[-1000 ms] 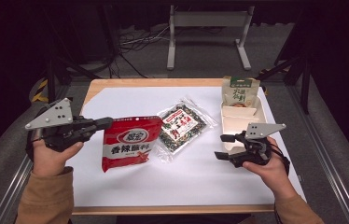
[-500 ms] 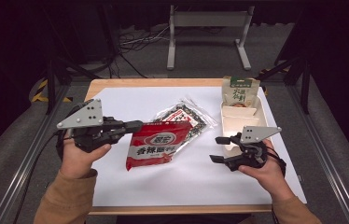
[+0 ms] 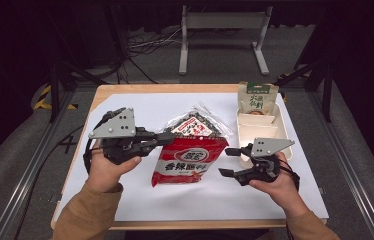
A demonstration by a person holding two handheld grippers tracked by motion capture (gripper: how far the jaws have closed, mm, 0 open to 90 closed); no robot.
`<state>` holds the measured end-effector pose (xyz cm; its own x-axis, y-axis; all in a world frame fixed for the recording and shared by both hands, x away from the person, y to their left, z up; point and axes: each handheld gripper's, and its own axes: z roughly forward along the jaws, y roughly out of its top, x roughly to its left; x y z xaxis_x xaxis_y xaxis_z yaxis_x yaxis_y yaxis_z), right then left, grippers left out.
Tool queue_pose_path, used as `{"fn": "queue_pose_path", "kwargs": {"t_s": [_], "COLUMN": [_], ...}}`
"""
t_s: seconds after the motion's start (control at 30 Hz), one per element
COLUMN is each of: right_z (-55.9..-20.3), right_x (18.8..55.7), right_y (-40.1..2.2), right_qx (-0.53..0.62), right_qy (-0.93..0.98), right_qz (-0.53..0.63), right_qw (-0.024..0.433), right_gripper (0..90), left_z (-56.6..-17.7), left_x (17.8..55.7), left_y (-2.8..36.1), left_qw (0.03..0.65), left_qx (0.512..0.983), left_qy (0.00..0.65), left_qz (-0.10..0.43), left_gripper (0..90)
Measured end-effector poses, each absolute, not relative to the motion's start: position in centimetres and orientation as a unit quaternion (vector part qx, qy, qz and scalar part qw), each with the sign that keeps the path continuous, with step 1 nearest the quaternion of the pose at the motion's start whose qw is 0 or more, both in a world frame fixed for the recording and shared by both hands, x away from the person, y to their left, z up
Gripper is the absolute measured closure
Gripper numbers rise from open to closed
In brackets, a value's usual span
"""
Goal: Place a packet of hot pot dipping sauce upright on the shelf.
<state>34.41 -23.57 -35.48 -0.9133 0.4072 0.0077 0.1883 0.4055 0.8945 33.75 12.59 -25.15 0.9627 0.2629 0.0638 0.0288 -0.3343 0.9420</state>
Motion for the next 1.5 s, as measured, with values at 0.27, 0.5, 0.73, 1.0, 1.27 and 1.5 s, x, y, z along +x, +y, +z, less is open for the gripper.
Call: {"fn": "queue_pose_path", "kwargs": {"t_s": [0.27, 0.5, 0.73, 1.0, 1.27, 1.5], "right_z": [-36.0, -36.3, -36.8, -37.3, -37.0, -36.5], "right_x": [34.7, 34.8, 35.0, 35.1, 35.1, 35.1], "right_y": [-23.0, -22.5, -21.9, -21.6, -21.8, -22.2], "right_qx": [0.184, 0.183, 0.17, 0.16, 0.137, 0.113], "right_qy": [0.825, 0.822, 0.819, 0.815, 0.821, 0.824], "right_qz": [0.524, 0.532, 0.541, 0.55, 0.548, 0.552], "right_qw": [0.103, 0.094, 0.089, 0.089, 0.082, 0.065], "right_gripper": [29.9, 29.9, 31.4, 35.6, 67.6, 86.2], "left_z": [-25.5, -25.9, -26.2, -26.3, -26.2, -26.2], "left_x": [34.1, 34.2, 34.3, 34.3, 34.3, 34.3], "left_y": [11.1, 9.8, 9.1, 9.0, 9.1, 9.2], "left_qw": [0.574, 0.572, 0.569, 0.57, 0.57, 0.572], "left_qx": [0.809, 0.811, 0.814, 0.813, 0.813, 0.811], "left_qy": [0.085, 0.083, 0.078, 0.079, 0.079, 0.082], "left_qz": [0.097, 0.092, 0.089, 0.088, 0.09, 0.088], "left_gripper": [90.0, 90.0, 90.0, 90.0, 90.0, 90.0]}}
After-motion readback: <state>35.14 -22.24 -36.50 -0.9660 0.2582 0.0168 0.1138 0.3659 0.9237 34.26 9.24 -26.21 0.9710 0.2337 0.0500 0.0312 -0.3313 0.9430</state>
